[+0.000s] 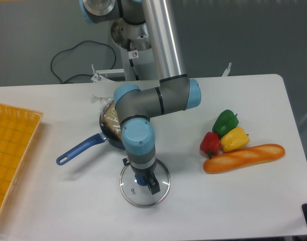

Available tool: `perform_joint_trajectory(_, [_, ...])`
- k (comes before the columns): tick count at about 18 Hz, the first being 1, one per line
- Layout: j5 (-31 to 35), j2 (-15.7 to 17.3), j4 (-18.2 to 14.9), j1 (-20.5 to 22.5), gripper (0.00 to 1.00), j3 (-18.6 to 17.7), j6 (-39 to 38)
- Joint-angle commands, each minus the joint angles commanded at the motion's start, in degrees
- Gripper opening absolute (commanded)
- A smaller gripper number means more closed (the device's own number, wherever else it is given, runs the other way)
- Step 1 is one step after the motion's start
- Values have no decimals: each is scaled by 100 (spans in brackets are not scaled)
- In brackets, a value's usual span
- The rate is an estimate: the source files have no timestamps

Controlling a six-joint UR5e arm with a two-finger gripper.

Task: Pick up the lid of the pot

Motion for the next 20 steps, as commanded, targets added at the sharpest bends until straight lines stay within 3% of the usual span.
perform_joint_trajectory(13, [-26,-9,17,-9,99,-53,35])
perform_joint_trajectory(20, [-35,-17,18,-9,81,-53,53])
